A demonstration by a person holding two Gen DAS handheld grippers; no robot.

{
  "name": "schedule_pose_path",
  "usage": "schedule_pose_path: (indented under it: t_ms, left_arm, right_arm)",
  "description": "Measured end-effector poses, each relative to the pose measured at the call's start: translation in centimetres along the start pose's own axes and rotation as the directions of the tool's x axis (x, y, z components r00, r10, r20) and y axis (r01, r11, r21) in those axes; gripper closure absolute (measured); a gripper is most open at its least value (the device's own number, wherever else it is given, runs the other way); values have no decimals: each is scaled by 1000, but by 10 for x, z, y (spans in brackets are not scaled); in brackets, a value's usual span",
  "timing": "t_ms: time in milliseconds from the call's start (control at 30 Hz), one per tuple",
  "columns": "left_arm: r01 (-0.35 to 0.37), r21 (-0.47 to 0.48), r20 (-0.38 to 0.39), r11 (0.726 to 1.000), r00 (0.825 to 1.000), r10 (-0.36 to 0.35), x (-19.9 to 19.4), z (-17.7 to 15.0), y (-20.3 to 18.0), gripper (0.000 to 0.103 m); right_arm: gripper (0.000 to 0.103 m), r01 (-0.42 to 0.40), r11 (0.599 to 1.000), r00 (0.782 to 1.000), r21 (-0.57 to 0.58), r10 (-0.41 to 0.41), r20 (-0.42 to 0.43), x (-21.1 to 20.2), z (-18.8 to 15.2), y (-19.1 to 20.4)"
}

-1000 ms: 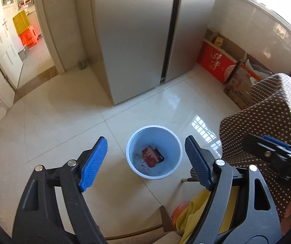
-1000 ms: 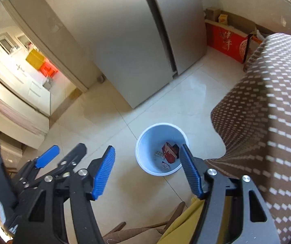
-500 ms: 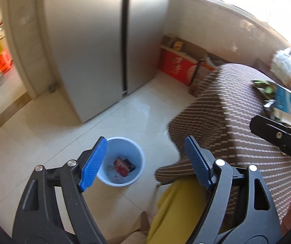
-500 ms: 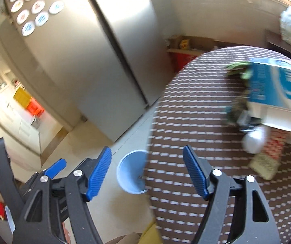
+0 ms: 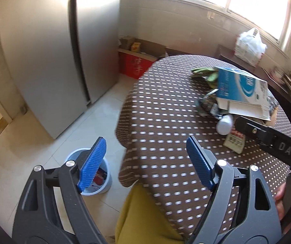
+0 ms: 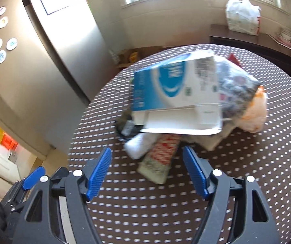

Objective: Collect trash
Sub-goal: 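Grasp the white bottle with the left gripper while the right gripper grasps a striped wrapper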

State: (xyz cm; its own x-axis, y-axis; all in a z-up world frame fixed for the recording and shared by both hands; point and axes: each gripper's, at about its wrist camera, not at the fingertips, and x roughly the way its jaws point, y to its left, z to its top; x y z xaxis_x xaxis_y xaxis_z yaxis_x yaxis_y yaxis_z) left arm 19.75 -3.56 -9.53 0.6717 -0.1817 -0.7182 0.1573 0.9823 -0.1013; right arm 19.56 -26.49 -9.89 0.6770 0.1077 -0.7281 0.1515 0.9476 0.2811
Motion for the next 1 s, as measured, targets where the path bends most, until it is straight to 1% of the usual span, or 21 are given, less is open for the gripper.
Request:
schedule_pose_path:
  t_ms: [100, 167, 200, 333, 367, 400, 433, 467, 500, 533, 567, 600, 667, 733, 833, 1000]
  left_arm:
    - [18, 20, -8, 1000, 1000, -17, 3, 1, -12, 23]
    - [21, 29, -14, 999, 1000, -21, 5, 2, -18, 23]
    - [22, 33, -16, 999, 1000, -21, 6, 2, -19, 23]
    - [18, 37, -22, 999, 1000, -18, 11, 5, -21, 23]
    - [19, 34, -27, 999, 999, -18, 12, 6, -21, 23]
    - [21, 31, -30, 999, 999, -20, 12, 7, -21, 23]
    - [24, 29, -32, 999, 999, -24, 13, 8, -21, 22]
    - [28, 28, -33, 999, 999, -27, 14, 9, -22, 22]
    - [29, 28, -32, 999, 999, -28, 15, 10, -22, 22]
    - [30, 29, -30, 999, 999, -29, 14, 11, -24, 21]
    - [36, 33, -26, 999, 999, -35, 14, 12, -26, 21]
    - [45, 38, -24, 998, 999, -44, 14, 12, -28, 20]
    - [59, 56, -25, 997, 998, -57, 14, 14, -36, 18]
    - [60, 79, -26, 995, 998, -58, 14, 13, -44, 18]
    - [83, 114, -35, 990, 996, -79, 17, 14, -61, 17]
    - [116, 153, -49, 981, 993, -110, 24, 14, -84, 17]
  right_arm:
    - [31, 5, 1000, 1000, 16, -4, -19, 6, -1, -15]
    - [31, 32, 999, 999, 5, -32, -38, 12, -1, -19]
    - [31, 42, 999, 998, 0, -42, -43, 17, 1, -19]
    - [33, 36, 999, 997, -19, -37, -62, 30, -1, -17]
    - [38, 55, 998, 997, -43, -57, -49, 32, -1, -14]
    - [42, 81, 995, 996, -65, -83, -41, 34, -1, -11]
    - [52, 99, 992, 994, -78, -102, -34, 36, 0, -10]
    - [60, 112, 990, 993, -86, -114, -23, 37, 0, -9]
    - [64, 100, 991, 995, -87, -102, -22, 39, 4, -11]
    - [75, 84, 993, 996, -88, -87, -25, 39, 4, -12]
    - [82, 55, 995, 998, -78, -58, -33, 39, 5, -16]
    - [85, 24, 998, 999, -62, -27, -43, 38, 6, -19]
    - [87, -12, 999, 999, -38, 10, -53, 33, 6, -26]
    - [89, -23, 999, 999, -48, 21, -33, 22, 8, -32]
    - [90, -64, 997, 998, -46, 64, -12, 4, 10, -41]
    - [90, -84, 996, 995, -18, 85, 47, -33, 8, -60]
